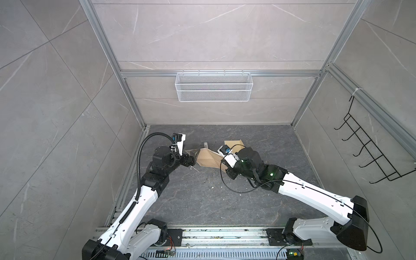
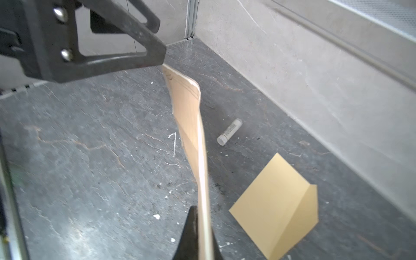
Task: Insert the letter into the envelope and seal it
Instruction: 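Lift the letter sheet with both grippers, holding opposite edges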
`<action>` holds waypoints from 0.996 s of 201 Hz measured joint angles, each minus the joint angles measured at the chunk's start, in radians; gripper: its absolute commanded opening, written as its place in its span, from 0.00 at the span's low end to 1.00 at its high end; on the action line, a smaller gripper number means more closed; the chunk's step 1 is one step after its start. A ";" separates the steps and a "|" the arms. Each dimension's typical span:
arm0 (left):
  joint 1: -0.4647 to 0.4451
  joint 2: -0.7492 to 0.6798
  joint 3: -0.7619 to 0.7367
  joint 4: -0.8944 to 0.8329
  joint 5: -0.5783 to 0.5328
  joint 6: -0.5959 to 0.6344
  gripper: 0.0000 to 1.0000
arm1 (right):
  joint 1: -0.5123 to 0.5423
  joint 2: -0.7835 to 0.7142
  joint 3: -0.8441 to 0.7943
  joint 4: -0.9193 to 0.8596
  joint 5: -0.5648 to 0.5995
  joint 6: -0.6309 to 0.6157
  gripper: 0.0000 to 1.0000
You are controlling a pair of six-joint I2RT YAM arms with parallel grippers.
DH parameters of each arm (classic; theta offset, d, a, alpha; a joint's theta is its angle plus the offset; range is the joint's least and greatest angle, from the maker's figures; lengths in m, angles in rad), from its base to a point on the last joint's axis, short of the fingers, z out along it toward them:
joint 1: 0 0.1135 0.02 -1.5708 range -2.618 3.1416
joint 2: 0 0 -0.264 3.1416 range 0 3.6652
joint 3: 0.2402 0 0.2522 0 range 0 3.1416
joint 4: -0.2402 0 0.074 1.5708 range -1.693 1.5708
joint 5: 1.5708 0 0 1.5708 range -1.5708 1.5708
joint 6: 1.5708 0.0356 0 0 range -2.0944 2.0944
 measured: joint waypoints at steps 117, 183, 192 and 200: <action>-0.021 0.001 -0.008 -0.050 0.332 0.375 0.78 | 0.000 -0.144 -0.140 0.049 0.056 -0.367 0.00; -0.037 0.082 0.024 -0.141 0.330 0.439 0.58 | 0.000 -0.190 -0.175 0.081 0.029 -0.399 0.00; -0.039 0.092 0.032 -0.148 0.330 0.441 0.54 | 0.000 -0.192 -0.175 0.085 0.025 -0.399 0.00; -0.041 0.102 0.039 -0.150 0.331 0.442 0.49 | 0.000 -0.192 -0.175 0.090 0.021 -0.399 0.00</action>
